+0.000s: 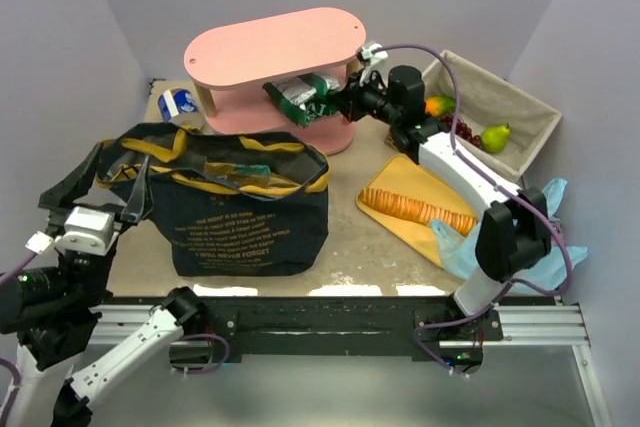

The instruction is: Place the mixed food into the grocery bags and tie them

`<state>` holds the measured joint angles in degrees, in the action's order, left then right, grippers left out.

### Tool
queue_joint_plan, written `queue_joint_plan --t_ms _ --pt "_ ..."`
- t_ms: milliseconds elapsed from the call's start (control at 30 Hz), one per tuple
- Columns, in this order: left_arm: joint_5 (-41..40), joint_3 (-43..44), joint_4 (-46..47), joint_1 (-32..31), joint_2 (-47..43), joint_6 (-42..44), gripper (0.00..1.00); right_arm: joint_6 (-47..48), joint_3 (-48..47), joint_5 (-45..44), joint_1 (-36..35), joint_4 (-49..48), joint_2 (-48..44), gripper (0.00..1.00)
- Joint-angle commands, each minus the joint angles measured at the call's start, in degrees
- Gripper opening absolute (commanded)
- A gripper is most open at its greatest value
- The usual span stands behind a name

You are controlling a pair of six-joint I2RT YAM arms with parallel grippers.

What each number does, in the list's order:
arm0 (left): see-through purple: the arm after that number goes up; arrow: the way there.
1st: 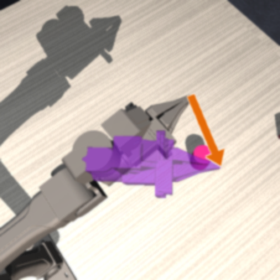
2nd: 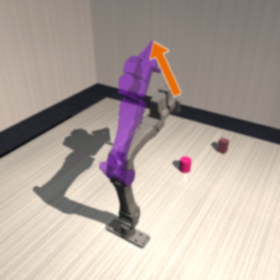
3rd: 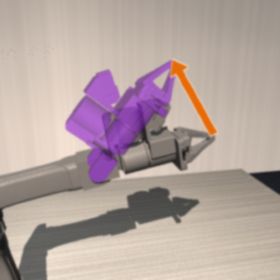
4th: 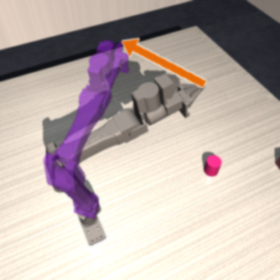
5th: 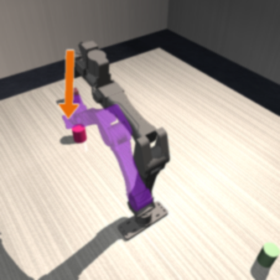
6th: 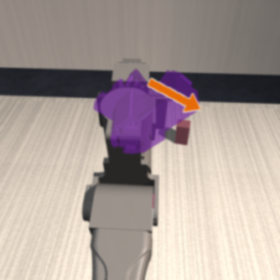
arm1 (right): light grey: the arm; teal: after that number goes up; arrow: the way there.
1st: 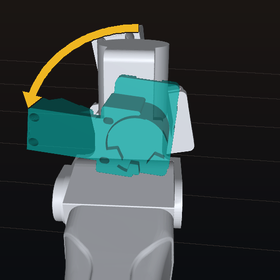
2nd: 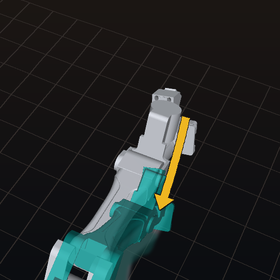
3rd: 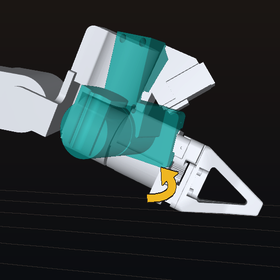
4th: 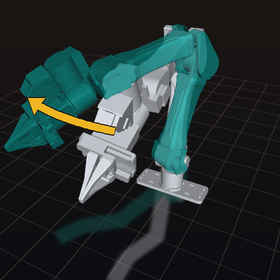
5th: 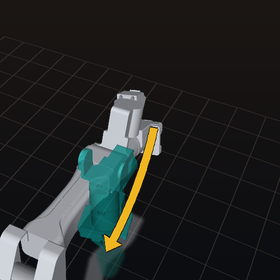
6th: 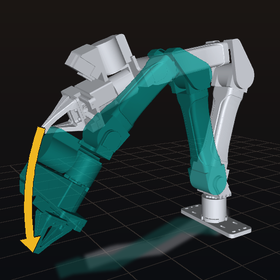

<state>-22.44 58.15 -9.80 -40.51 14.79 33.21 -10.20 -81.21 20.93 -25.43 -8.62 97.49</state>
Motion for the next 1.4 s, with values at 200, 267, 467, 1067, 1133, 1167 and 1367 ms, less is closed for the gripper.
queue_joint_plan --t_ms 200,267,467,1067,1133,1167,1367 --pt "20.2 10.5 -13.2 0.3 20.9 -9.7 0.69 5.4 5.4 -7.7 0.0 8.3 -18.7 0.0" --pt "22.1 12.0 -15.4 0.3 22.9 -11.2 0.7 6.5 5.3 -12.9 0.1 13.1 -21.3 0.0" --pt "27.4 15.7 -20.7 0.3 25.6 -13.6 0.82 9.8 4.6 -20.8 0.0 21.9 -27.7 0.0" --pt "39.4 17.3 -33.3 0.3 32.1 -13.9 0.86 5.5 -13.9 -5.9 0.1 23.3 -35.5 0.0" --pt "39.7 17.0 -33.4 0.2 32.2 -13.3 0.86 2.6 -15.3 -2.8 0.1 21.4 -34.7 0.0" --pt "39.7 16.9 -33.7 0.3 32.4 -13.1 0.86 1.9 -15.5 0.1 0.0 20.6 -34.1 0.0" --pt "42.5 16.7 -36.0 0.3 33.3 -13.6 0.86 -6.5 -15.6 8.1 -0.2 13.8 -32.5 0.0"
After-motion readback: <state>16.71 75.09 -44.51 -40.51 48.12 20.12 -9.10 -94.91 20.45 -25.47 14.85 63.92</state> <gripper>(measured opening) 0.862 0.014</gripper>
